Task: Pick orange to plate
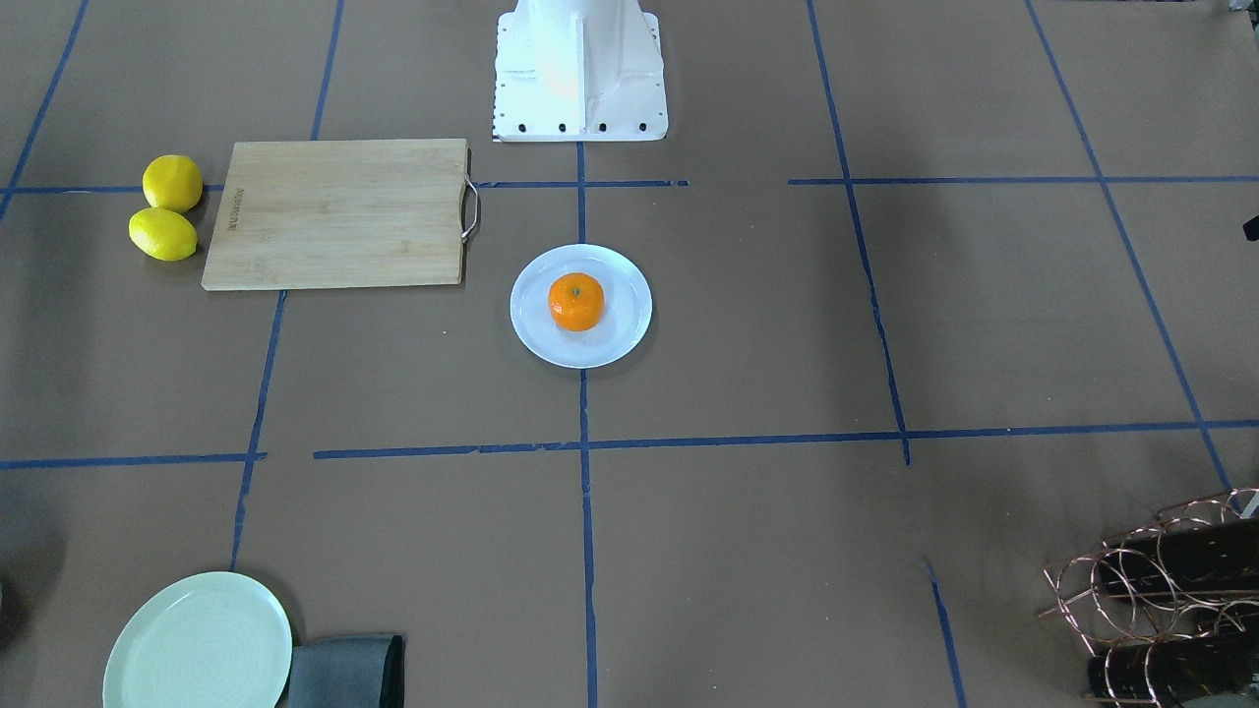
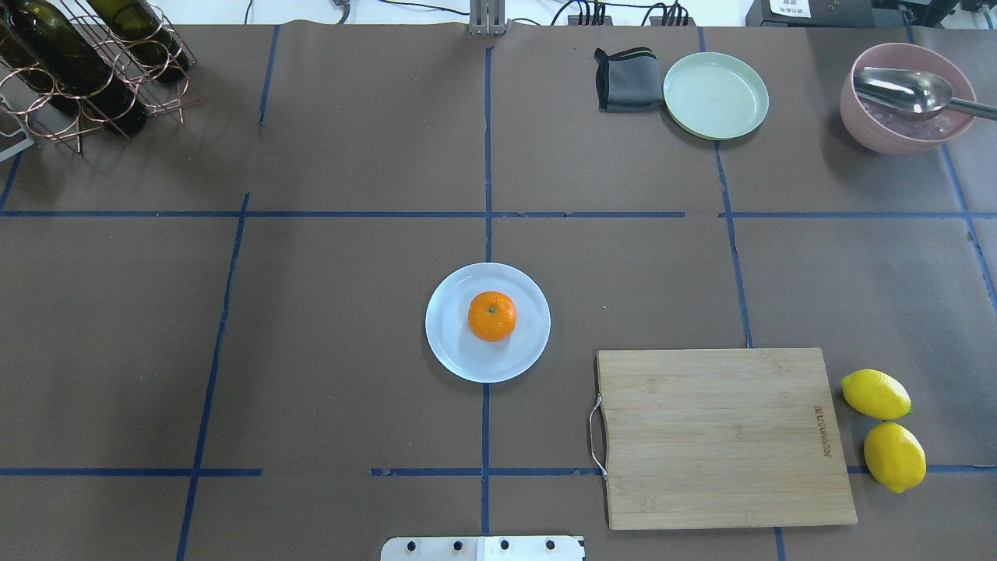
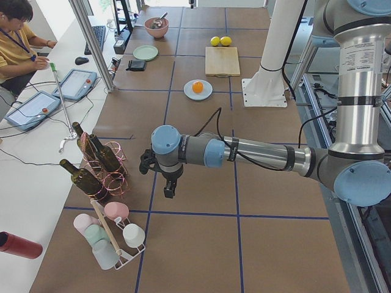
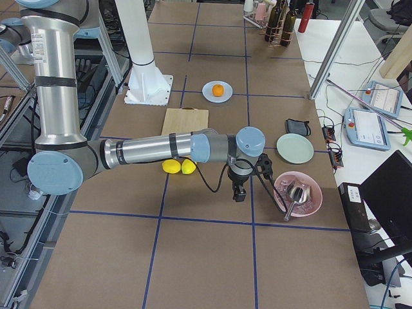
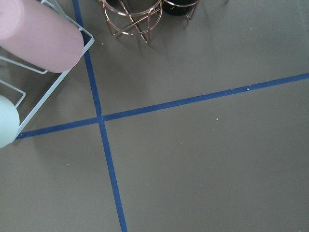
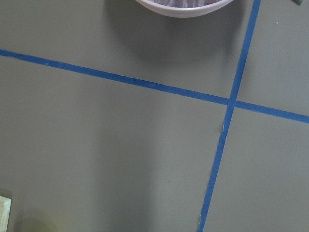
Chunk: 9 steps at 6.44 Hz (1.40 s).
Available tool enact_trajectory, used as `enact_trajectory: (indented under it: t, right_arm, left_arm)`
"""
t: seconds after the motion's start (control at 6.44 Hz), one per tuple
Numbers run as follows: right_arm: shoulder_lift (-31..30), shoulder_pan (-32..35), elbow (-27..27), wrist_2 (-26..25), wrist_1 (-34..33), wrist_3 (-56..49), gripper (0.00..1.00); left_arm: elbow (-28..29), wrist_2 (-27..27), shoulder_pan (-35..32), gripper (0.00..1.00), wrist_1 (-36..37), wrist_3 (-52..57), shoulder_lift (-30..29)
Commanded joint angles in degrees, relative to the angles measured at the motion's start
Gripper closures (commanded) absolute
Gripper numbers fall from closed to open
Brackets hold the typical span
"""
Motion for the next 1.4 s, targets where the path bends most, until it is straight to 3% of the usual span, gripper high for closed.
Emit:
enact_trajectory:
  t: [0.0, 1.24]
  right_arm:
    - [-0.3, -0.3, 0.0, 0.2, 1.4, 0.3, 0.00]
    - [-0.1, -0.7, 0.3, -0.8, 1.5, 0.5, 0.00]
  left_arm:
    - [0.8, -0.1, 0.0, 0.00, -0.3, -0.1, 0.1]
    - [0.8, -0.6, 0.4, 0.00, -0.5, -0.5, -3.8]
